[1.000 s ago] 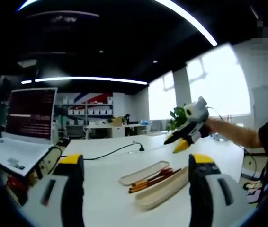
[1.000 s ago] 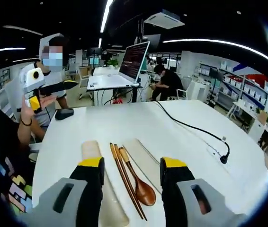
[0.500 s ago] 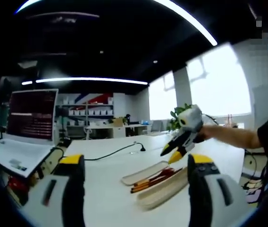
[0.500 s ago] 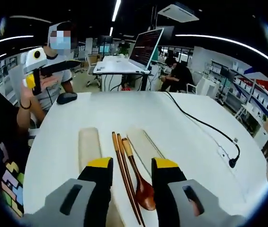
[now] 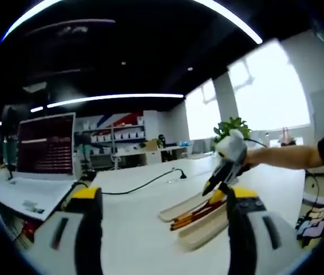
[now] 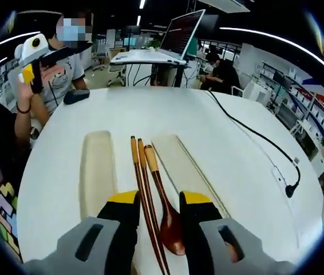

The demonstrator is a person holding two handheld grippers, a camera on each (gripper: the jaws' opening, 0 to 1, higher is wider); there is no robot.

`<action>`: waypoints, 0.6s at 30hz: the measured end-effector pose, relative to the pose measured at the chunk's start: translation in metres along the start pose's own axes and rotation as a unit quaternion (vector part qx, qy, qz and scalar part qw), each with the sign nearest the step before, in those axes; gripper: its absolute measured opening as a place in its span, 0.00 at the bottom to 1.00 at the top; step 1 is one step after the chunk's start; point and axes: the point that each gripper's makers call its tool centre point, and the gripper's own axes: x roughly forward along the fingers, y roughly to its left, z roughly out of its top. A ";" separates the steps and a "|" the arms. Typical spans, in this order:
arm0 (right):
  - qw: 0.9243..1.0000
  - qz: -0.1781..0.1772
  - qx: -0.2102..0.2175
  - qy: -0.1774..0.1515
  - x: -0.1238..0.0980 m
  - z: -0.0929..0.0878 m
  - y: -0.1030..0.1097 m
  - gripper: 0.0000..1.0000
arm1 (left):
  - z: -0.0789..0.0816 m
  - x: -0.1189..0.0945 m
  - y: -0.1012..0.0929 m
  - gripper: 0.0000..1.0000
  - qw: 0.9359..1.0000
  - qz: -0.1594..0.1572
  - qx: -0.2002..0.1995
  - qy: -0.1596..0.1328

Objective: Arrange the utensils inside the cutlery case until each visible utensil rests in its matching compartment.

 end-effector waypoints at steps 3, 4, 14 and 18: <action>1.000 0.004 -0.003 0.007 0.005 -0.001 0.001 0.24 | 0.000 0.000 0.001 0.95 1.000 0.003 -0.006 -0.002; 1.000 0.005 -0.003 0.009 0.007 0.000 0.001 0.25 | -0.001 0.000 0.002 0.95 1.000 0.005 -0.007 -0.002; 0.998 0.034 0.003 0.047 0.020 -0.002 0.006 0.20 | -0.004 0.004 -0.013 0.95 1.000 -0.017 0.001 0.013; 0.997 0.033 -0.015 0.069 0.022 -0.003 0.007 0.19 | -0.009 0.005 -0.011 0.94 1.000 -0.013 0.003 0.023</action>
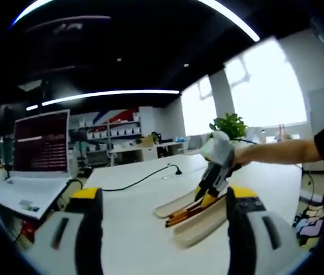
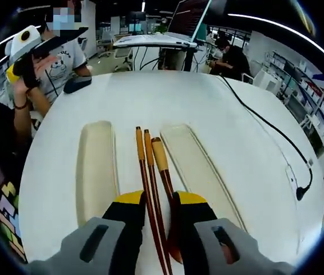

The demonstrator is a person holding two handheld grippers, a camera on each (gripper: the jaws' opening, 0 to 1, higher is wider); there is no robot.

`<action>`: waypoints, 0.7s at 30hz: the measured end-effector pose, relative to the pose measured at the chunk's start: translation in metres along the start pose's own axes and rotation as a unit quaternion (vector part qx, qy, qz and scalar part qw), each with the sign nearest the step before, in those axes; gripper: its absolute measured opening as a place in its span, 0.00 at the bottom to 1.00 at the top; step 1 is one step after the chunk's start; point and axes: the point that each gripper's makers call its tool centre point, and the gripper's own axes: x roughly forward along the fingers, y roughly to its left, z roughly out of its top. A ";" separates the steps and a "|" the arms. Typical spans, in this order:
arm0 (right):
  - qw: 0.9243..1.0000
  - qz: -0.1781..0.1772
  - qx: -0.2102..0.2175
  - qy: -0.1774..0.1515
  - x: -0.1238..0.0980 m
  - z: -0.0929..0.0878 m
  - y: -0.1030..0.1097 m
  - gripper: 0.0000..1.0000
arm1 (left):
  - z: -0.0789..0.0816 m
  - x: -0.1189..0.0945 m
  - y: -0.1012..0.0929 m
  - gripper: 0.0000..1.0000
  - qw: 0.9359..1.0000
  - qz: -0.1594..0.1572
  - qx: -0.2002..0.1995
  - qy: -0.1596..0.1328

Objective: Arrange the utensils inside the cutlery case until each visible utensil rests in its matching compartment.

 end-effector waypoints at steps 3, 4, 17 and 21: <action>1.000 0.004 -0.001 0.008 0.003 0.005 -0.005 0.16 | -0.001 -0.001 0.000 0.93 1.000 0.000 0.005 0.004; 1.000 0.011 0.004 0.014 0.004 0.004 -0.005 0.16 | 0.000 -0.001 -0.001 0.93 1.000 -0.001 0.006 0.004; 0.994 0.064 0.007 0.092 0.012 0.015 -0.035 0.09 | -0.013 -0.004 -0.001 0.90 1.000 0.009 0.003 0.027; 0.991 0.074 0.005 0.115 0.016 0.016 -0.042 0.09 | -0.015 -0.007 -0.001 0.90 0.999 0.012 0.002 0.030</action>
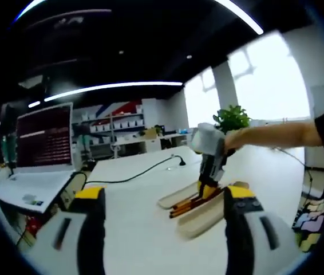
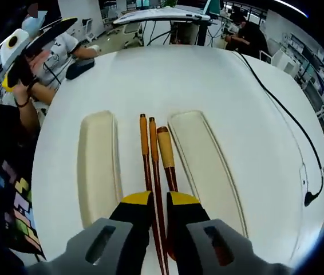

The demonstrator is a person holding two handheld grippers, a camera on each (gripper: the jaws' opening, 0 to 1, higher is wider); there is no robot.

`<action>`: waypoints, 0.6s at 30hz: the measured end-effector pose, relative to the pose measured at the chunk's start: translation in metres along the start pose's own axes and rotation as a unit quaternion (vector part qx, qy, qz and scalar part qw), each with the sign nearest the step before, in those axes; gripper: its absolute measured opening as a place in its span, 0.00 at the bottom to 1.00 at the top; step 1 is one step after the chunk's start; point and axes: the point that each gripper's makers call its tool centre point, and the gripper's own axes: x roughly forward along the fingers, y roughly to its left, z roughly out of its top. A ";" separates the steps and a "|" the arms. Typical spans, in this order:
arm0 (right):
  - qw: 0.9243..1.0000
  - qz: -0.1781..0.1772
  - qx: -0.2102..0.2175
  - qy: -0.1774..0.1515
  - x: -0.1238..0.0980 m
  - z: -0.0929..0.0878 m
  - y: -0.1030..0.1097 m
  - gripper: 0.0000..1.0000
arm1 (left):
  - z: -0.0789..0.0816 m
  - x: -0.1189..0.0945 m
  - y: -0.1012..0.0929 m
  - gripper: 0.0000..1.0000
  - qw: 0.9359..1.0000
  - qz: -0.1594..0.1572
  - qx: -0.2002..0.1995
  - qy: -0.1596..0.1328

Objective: Arrange the utensils inside the cutlery case until each visible utensil rests in its matching compartment.

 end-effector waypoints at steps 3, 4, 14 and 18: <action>1.000 0.000 0.001 0.002 -0.001 0.002 0.002 0.08 | -0.001 -0.004 0.001 0.90 1.000 0.005 0.001 0.002; 1.000 0.001 0.002 0.004 0.000 0.000 0.006 0.08 | -0.002 -0.005 0.001 0.90 1.000 0.007 0.000 0.002; 0.999 0.011 -0.003 0.035 0.006 -0.018 0.025 0.06 | -0.004 -0.021 0.005 0.89 0.999 0.035 -0.004 0.005; 0.999 0.011 0.005 0.045 0.007 -0.023 0.034 0.06 | -0.001 -0.025 0.003 0.89 0.999 0.044 -0.005 -0.002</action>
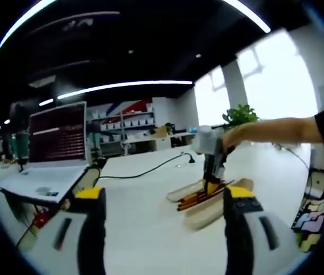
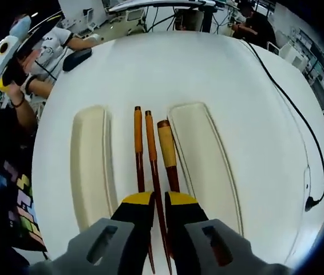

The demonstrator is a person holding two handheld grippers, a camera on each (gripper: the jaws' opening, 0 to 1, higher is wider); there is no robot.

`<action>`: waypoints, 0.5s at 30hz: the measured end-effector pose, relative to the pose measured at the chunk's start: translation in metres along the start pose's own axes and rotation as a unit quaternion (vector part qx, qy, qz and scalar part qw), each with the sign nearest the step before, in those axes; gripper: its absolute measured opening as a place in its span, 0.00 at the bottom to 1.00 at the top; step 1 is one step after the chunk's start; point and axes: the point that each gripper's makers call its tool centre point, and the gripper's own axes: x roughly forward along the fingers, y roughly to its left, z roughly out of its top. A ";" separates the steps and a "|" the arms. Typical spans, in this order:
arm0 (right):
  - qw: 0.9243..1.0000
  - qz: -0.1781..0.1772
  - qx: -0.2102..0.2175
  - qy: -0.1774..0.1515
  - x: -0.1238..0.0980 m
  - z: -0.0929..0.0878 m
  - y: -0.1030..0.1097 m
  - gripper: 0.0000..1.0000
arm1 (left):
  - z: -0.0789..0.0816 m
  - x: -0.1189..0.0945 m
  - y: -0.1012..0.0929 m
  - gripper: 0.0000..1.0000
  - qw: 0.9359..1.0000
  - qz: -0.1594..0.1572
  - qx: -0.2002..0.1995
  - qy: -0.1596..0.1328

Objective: Arrange the utensils inside the cutlery case until each visible utensil rests in its matching compartment.

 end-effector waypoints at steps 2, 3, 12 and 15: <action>1.000 0.005 -0.012 0.010 0.001 -0.004 0.009 0.07 | 0.006 -0.001 -0.001 0.88 1.000 0.001 -0.008 -0.014; 1.000 0.005 -0.019 0.012 0.002 -0.006 0.012 0.07 | 0.009 -0.001 -0.002 0.88 1.000 -0.002 -0.011 -0.022; 0.998 -0.025 -0.050 0.029 0.003 -0.005 0.015 0.03 | 0.012 0.003 -0.007 0.88 1.000 -0.013 -0.002 -0.021; 0.998 -0.023 -0.050 0.029 0.004 -0.006 0.018 0.03 | 0.011 0.005 -0.006 0.88 1.000 -0.016 -0.003 -0.019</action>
